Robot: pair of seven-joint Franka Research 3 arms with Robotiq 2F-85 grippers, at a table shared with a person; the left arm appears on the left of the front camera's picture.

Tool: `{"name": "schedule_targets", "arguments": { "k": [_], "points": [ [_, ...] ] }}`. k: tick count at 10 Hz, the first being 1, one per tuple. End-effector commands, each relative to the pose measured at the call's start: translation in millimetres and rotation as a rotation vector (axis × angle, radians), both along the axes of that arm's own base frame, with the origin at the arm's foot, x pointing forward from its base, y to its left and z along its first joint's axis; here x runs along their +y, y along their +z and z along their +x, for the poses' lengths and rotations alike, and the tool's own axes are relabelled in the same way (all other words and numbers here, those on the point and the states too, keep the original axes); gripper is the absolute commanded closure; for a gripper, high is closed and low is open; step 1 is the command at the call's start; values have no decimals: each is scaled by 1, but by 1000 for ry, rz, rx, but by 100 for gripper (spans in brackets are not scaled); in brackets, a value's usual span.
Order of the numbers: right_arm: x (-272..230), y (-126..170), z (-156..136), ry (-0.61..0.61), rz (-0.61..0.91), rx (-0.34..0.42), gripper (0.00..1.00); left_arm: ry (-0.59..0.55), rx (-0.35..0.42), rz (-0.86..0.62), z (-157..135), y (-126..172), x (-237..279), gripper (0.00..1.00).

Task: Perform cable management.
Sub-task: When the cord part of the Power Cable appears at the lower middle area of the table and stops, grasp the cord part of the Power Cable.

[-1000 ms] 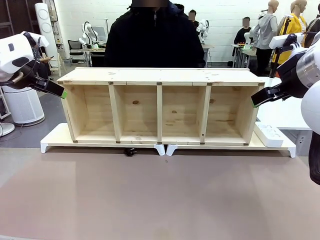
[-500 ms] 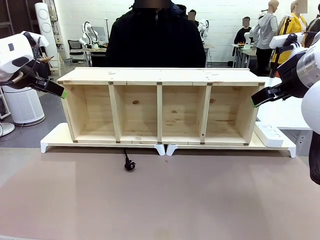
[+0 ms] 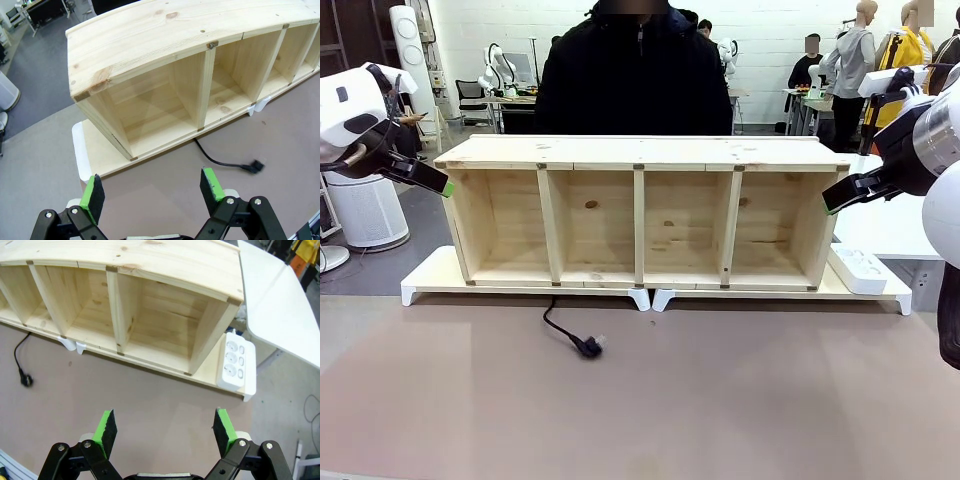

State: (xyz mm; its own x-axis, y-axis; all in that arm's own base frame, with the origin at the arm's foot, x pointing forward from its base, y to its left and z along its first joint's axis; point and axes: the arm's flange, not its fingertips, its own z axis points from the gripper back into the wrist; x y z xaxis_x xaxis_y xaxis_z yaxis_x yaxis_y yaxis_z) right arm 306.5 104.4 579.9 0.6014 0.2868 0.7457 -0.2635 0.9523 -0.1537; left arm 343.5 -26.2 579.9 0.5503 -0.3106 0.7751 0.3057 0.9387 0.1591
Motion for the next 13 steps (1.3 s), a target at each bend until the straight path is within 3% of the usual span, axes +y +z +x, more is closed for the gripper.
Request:
{"name": "schedule_targets", "arguments": {
  "k": [1,11,13],
  "points": [
    [1,-3,3,3,-1,4,0,2,-10,-5,0,1,2,0],
    [0,0,0,0,0,0,0,2,-10,-5,0,1,2,0],
    [29,-4,21,82,-45,38,0,2,-10,-5,0,1,2,0]
  ]
}}
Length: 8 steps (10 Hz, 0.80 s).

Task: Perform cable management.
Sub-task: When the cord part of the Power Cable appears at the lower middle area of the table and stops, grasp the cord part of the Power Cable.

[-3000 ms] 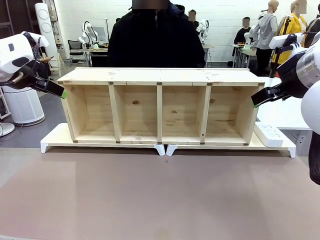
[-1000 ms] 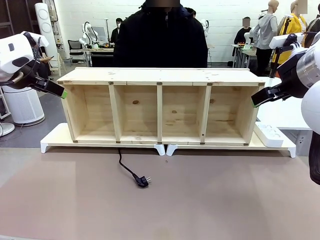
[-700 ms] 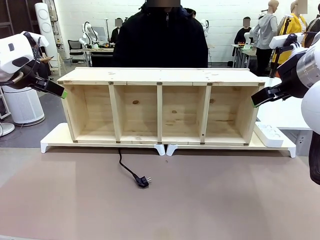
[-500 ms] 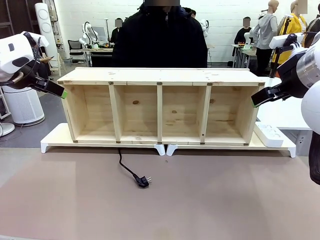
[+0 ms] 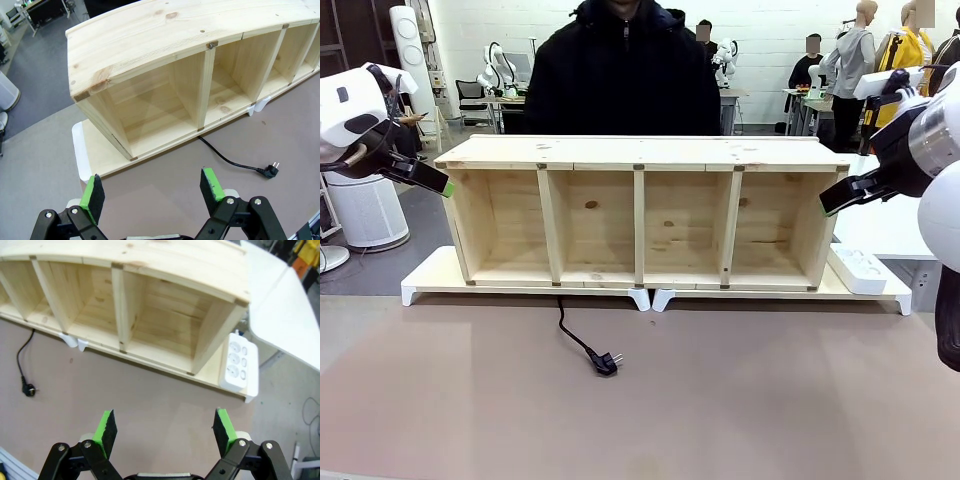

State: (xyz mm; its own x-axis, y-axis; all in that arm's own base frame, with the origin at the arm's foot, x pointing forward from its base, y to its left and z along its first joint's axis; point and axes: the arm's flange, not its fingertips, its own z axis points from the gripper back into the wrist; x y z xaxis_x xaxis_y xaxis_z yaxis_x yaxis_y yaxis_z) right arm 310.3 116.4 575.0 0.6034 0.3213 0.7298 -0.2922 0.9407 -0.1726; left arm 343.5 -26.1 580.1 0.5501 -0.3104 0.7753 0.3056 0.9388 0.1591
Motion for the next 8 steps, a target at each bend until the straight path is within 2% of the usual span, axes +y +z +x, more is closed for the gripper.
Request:
{"name": "schedule_targets", "arguments": {
  "k": [1,6,8],
  "points": [
    [30,-1,23,77,-23,42,0,2,-10,-4,0,1,2,0],
    [115,-33,52,212,-60,145,0,2,-10,-4,0,1,2,0],
    [156,-49,74,243,-82,173,0,2,-10,-4,0,1,2,0]
  ]
}}
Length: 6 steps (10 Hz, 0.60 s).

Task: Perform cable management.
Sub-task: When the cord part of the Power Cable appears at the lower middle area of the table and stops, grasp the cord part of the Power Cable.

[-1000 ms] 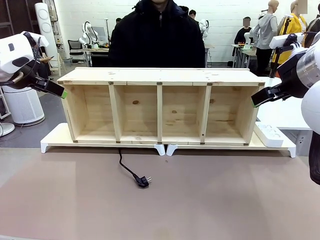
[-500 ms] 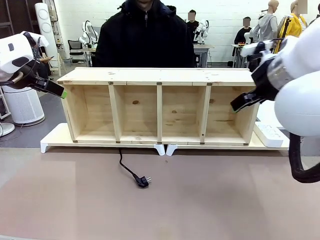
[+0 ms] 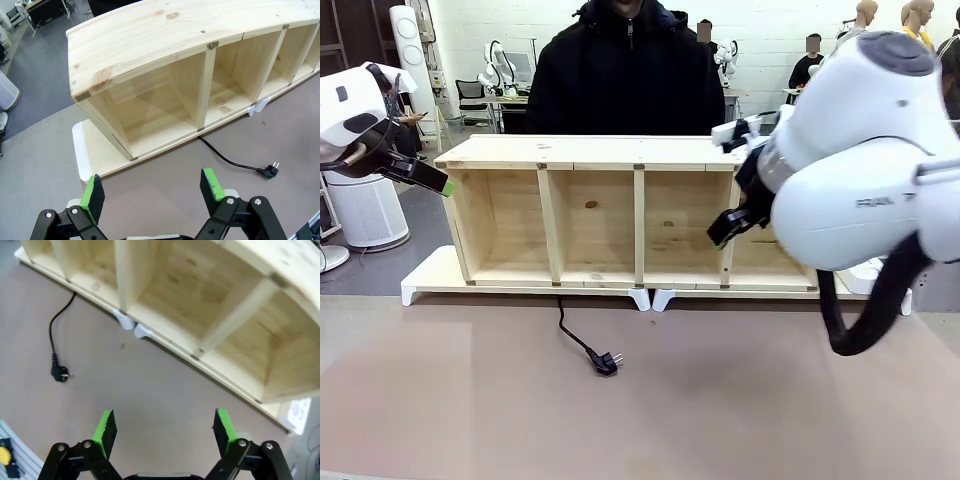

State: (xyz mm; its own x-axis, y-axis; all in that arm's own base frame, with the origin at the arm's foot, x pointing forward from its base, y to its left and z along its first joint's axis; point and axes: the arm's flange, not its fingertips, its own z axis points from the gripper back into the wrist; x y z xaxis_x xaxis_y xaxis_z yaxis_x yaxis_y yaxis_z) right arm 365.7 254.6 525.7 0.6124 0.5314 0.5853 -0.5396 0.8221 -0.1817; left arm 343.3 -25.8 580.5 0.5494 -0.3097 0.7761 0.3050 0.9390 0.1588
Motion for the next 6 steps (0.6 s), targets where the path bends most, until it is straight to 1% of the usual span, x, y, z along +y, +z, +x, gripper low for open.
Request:
{"name": "schedule_targets", "arguments": {
  "k": [1,5,6],
  "points": [
    [36,-12,26,19,-11,13,0,2,-9,-4,0,0,1,0],
    [96,-51,65,86,-64,64,0,2,-9,-4,0,0,1,0],
    [112,-66,69,120,-58,93,0,2,-9,-4,0,0,1,0]
  ]
}}
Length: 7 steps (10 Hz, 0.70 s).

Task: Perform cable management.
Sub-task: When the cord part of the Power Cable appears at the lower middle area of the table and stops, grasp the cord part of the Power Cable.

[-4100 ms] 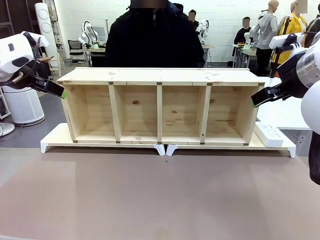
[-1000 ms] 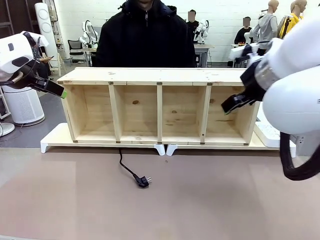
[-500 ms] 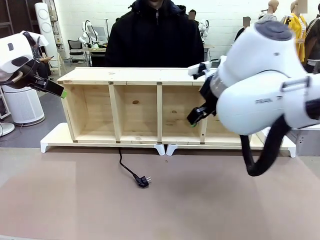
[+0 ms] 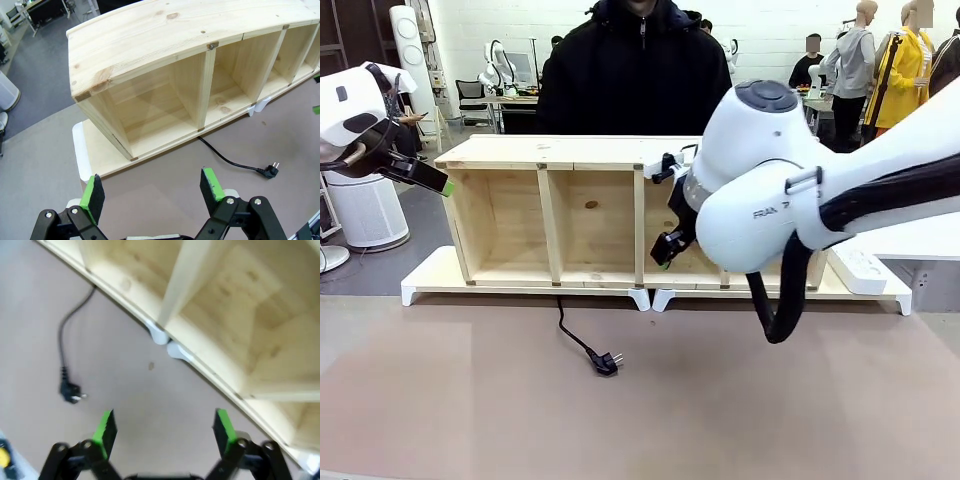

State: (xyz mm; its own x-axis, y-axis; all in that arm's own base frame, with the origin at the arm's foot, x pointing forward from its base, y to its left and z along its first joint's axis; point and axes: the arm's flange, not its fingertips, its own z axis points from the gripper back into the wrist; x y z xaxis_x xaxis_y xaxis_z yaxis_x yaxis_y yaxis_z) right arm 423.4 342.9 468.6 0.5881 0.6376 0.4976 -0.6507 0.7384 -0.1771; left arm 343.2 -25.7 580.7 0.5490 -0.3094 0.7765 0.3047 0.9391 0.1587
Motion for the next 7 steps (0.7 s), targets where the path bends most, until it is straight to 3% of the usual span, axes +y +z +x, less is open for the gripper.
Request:
{"name": "schedule_targets", "arguments": {
  "k": [1,7],
  "points": [
    [40,-22,18,23,17,31,0,2,-8,-4,1,0,1,0],
    [103,-91,25,30,-14,65,0,2,-8,-4,1,0,1,0]
  ]
}}
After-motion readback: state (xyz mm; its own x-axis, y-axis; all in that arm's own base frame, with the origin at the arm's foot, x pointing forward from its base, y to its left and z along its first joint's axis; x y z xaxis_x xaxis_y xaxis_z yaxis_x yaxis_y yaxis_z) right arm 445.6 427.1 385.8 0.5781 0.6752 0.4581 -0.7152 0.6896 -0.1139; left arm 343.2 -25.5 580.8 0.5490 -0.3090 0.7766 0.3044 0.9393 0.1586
